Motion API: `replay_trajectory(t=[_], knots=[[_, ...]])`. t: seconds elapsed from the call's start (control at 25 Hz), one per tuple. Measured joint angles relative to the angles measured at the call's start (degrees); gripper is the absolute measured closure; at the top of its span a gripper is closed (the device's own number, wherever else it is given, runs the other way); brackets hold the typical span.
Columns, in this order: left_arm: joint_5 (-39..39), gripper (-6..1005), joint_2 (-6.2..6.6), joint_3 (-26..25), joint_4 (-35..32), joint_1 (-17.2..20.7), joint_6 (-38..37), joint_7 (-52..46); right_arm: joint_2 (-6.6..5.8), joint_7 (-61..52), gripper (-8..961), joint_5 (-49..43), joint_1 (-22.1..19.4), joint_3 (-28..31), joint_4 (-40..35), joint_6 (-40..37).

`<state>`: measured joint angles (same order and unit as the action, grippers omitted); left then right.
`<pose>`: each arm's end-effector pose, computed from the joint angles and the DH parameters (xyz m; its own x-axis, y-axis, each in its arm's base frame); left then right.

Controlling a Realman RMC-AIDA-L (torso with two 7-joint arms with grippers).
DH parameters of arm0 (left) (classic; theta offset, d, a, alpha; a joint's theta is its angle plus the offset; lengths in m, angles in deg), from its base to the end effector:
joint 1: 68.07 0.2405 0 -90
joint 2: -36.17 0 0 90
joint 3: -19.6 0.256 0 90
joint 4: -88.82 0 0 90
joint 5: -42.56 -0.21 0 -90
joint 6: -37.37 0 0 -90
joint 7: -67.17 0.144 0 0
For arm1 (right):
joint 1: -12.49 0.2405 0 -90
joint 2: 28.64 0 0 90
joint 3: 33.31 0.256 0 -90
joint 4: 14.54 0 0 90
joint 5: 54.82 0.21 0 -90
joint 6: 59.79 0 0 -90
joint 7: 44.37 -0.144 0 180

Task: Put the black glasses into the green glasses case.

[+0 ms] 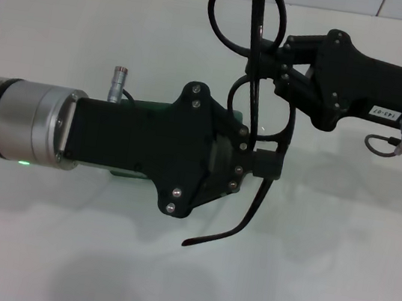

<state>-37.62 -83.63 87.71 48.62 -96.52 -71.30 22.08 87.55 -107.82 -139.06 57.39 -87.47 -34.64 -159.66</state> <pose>-0.1665 0.2776 -0.0097 0.5342 -0.3593 0.7652 -0.3081 -0.9257 -0.2195 0.1461 0.3505 -0.0093 0.6085 -0.0315 -0.7929 -0.0677 -0.9976 -0.0123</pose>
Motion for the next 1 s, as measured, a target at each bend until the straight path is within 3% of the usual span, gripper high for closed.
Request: replay_trajectory(t=[1.0], knots=[[0.04, 1000, -0.21, 0.0, 7.24, -4.43, 3.56, -0.04, 0.0, 0.0, 856, 1.37, 0.15, -0.25, 0.26, -1.13]])
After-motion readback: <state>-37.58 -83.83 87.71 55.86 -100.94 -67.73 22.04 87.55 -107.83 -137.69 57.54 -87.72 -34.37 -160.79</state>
